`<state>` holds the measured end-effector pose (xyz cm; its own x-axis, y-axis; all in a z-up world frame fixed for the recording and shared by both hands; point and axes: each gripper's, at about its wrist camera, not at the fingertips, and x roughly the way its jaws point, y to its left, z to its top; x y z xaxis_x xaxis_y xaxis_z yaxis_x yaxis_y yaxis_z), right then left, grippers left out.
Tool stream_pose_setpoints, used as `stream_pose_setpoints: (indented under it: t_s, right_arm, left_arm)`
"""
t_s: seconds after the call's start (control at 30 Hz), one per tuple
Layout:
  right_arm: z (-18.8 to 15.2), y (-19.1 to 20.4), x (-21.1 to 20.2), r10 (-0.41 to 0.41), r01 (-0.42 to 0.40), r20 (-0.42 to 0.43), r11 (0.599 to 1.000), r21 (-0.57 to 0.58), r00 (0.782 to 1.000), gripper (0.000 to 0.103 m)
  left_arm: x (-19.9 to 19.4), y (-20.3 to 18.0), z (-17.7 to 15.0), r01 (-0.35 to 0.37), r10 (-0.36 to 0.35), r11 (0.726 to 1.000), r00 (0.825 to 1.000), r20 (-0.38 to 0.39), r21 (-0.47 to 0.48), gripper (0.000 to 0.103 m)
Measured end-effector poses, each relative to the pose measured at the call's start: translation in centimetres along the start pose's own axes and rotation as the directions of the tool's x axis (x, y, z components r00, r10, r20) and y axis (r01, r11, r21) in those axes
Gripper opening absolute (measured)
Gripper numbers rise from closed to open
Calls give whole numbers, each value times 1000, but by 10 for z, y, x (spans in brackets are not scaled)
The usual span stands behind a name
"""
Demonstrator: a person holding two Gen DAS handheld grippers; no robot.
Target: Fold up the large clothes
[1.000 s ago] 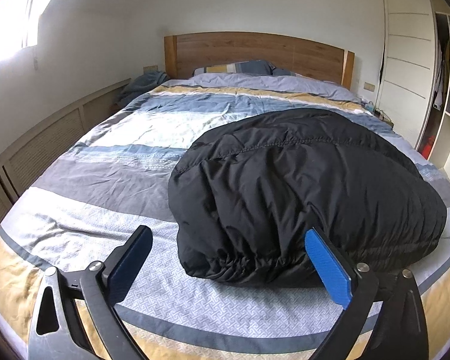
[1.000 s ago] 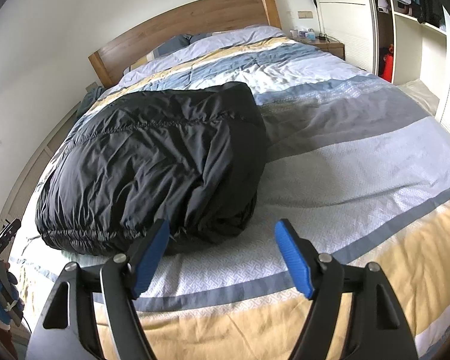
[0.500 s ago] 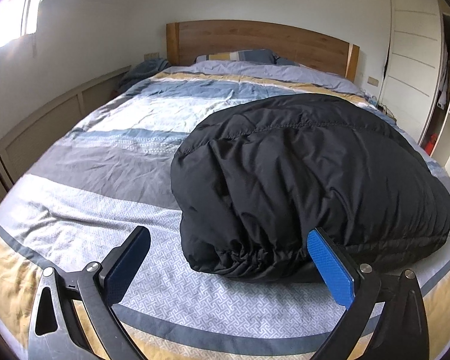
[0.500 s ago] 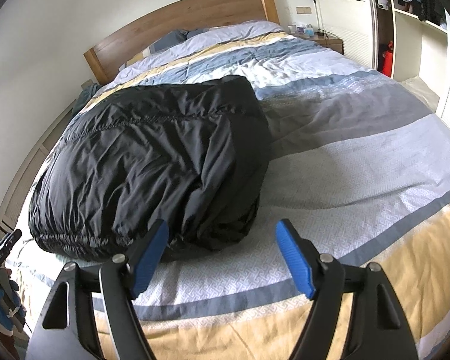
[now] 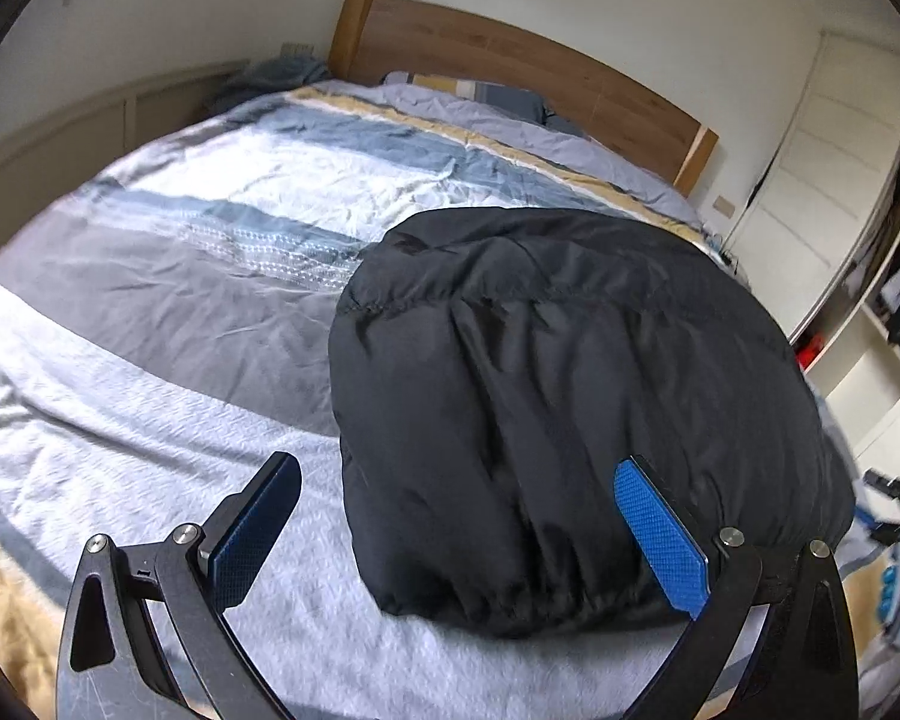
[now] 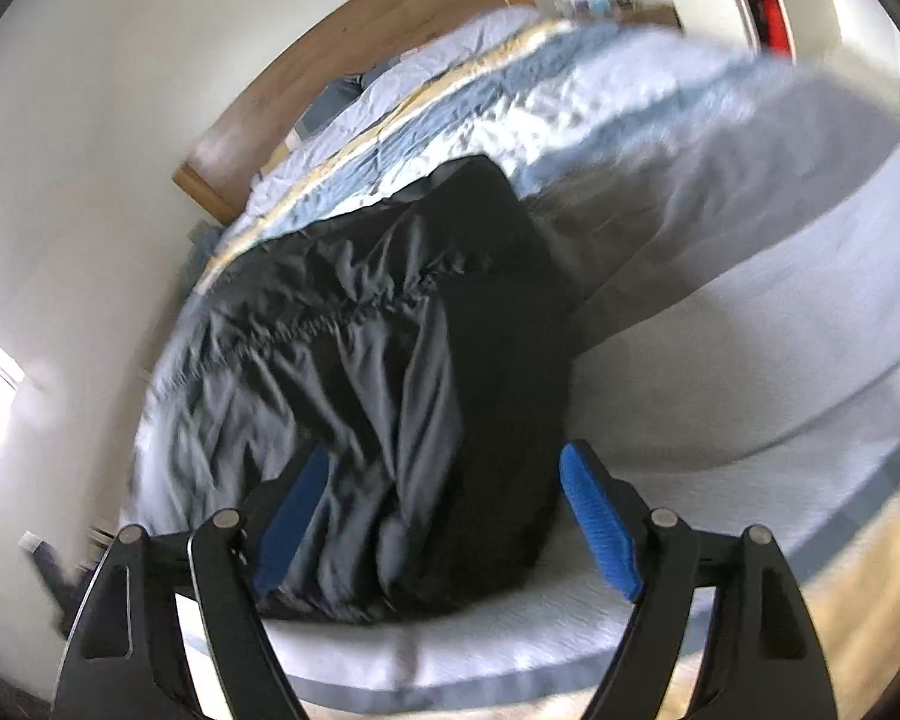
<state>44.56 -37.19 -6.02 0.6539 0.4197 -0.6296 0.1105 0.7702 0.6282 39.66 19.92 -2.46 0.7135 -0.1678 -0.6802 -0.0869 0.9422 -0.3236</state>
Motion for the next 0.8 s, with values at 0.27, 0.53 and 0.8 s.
stream_pose_setpoints:
  t_s: [0.27, 0.53, 0.8]
  right_arm:
    - [24, -26, 49, -16, 20, -87, 999, 47, 996, 80]
    - [30, -53, 90, 1, 12, -211, 998, 63, 978, 103]
    - [33, -62, 114, 99, -74, -283, 992, 99, 954, 103]
  left_arm:
    - [50, 37, 43, 7, -13, 996, 997, -71, -88, 102]
    - [118, 52, 40, 106, -141, 981, 965, -219, -165, 102]
    - [147, 66, 27, 239, -337, 914, 896, -288, -326, 102]
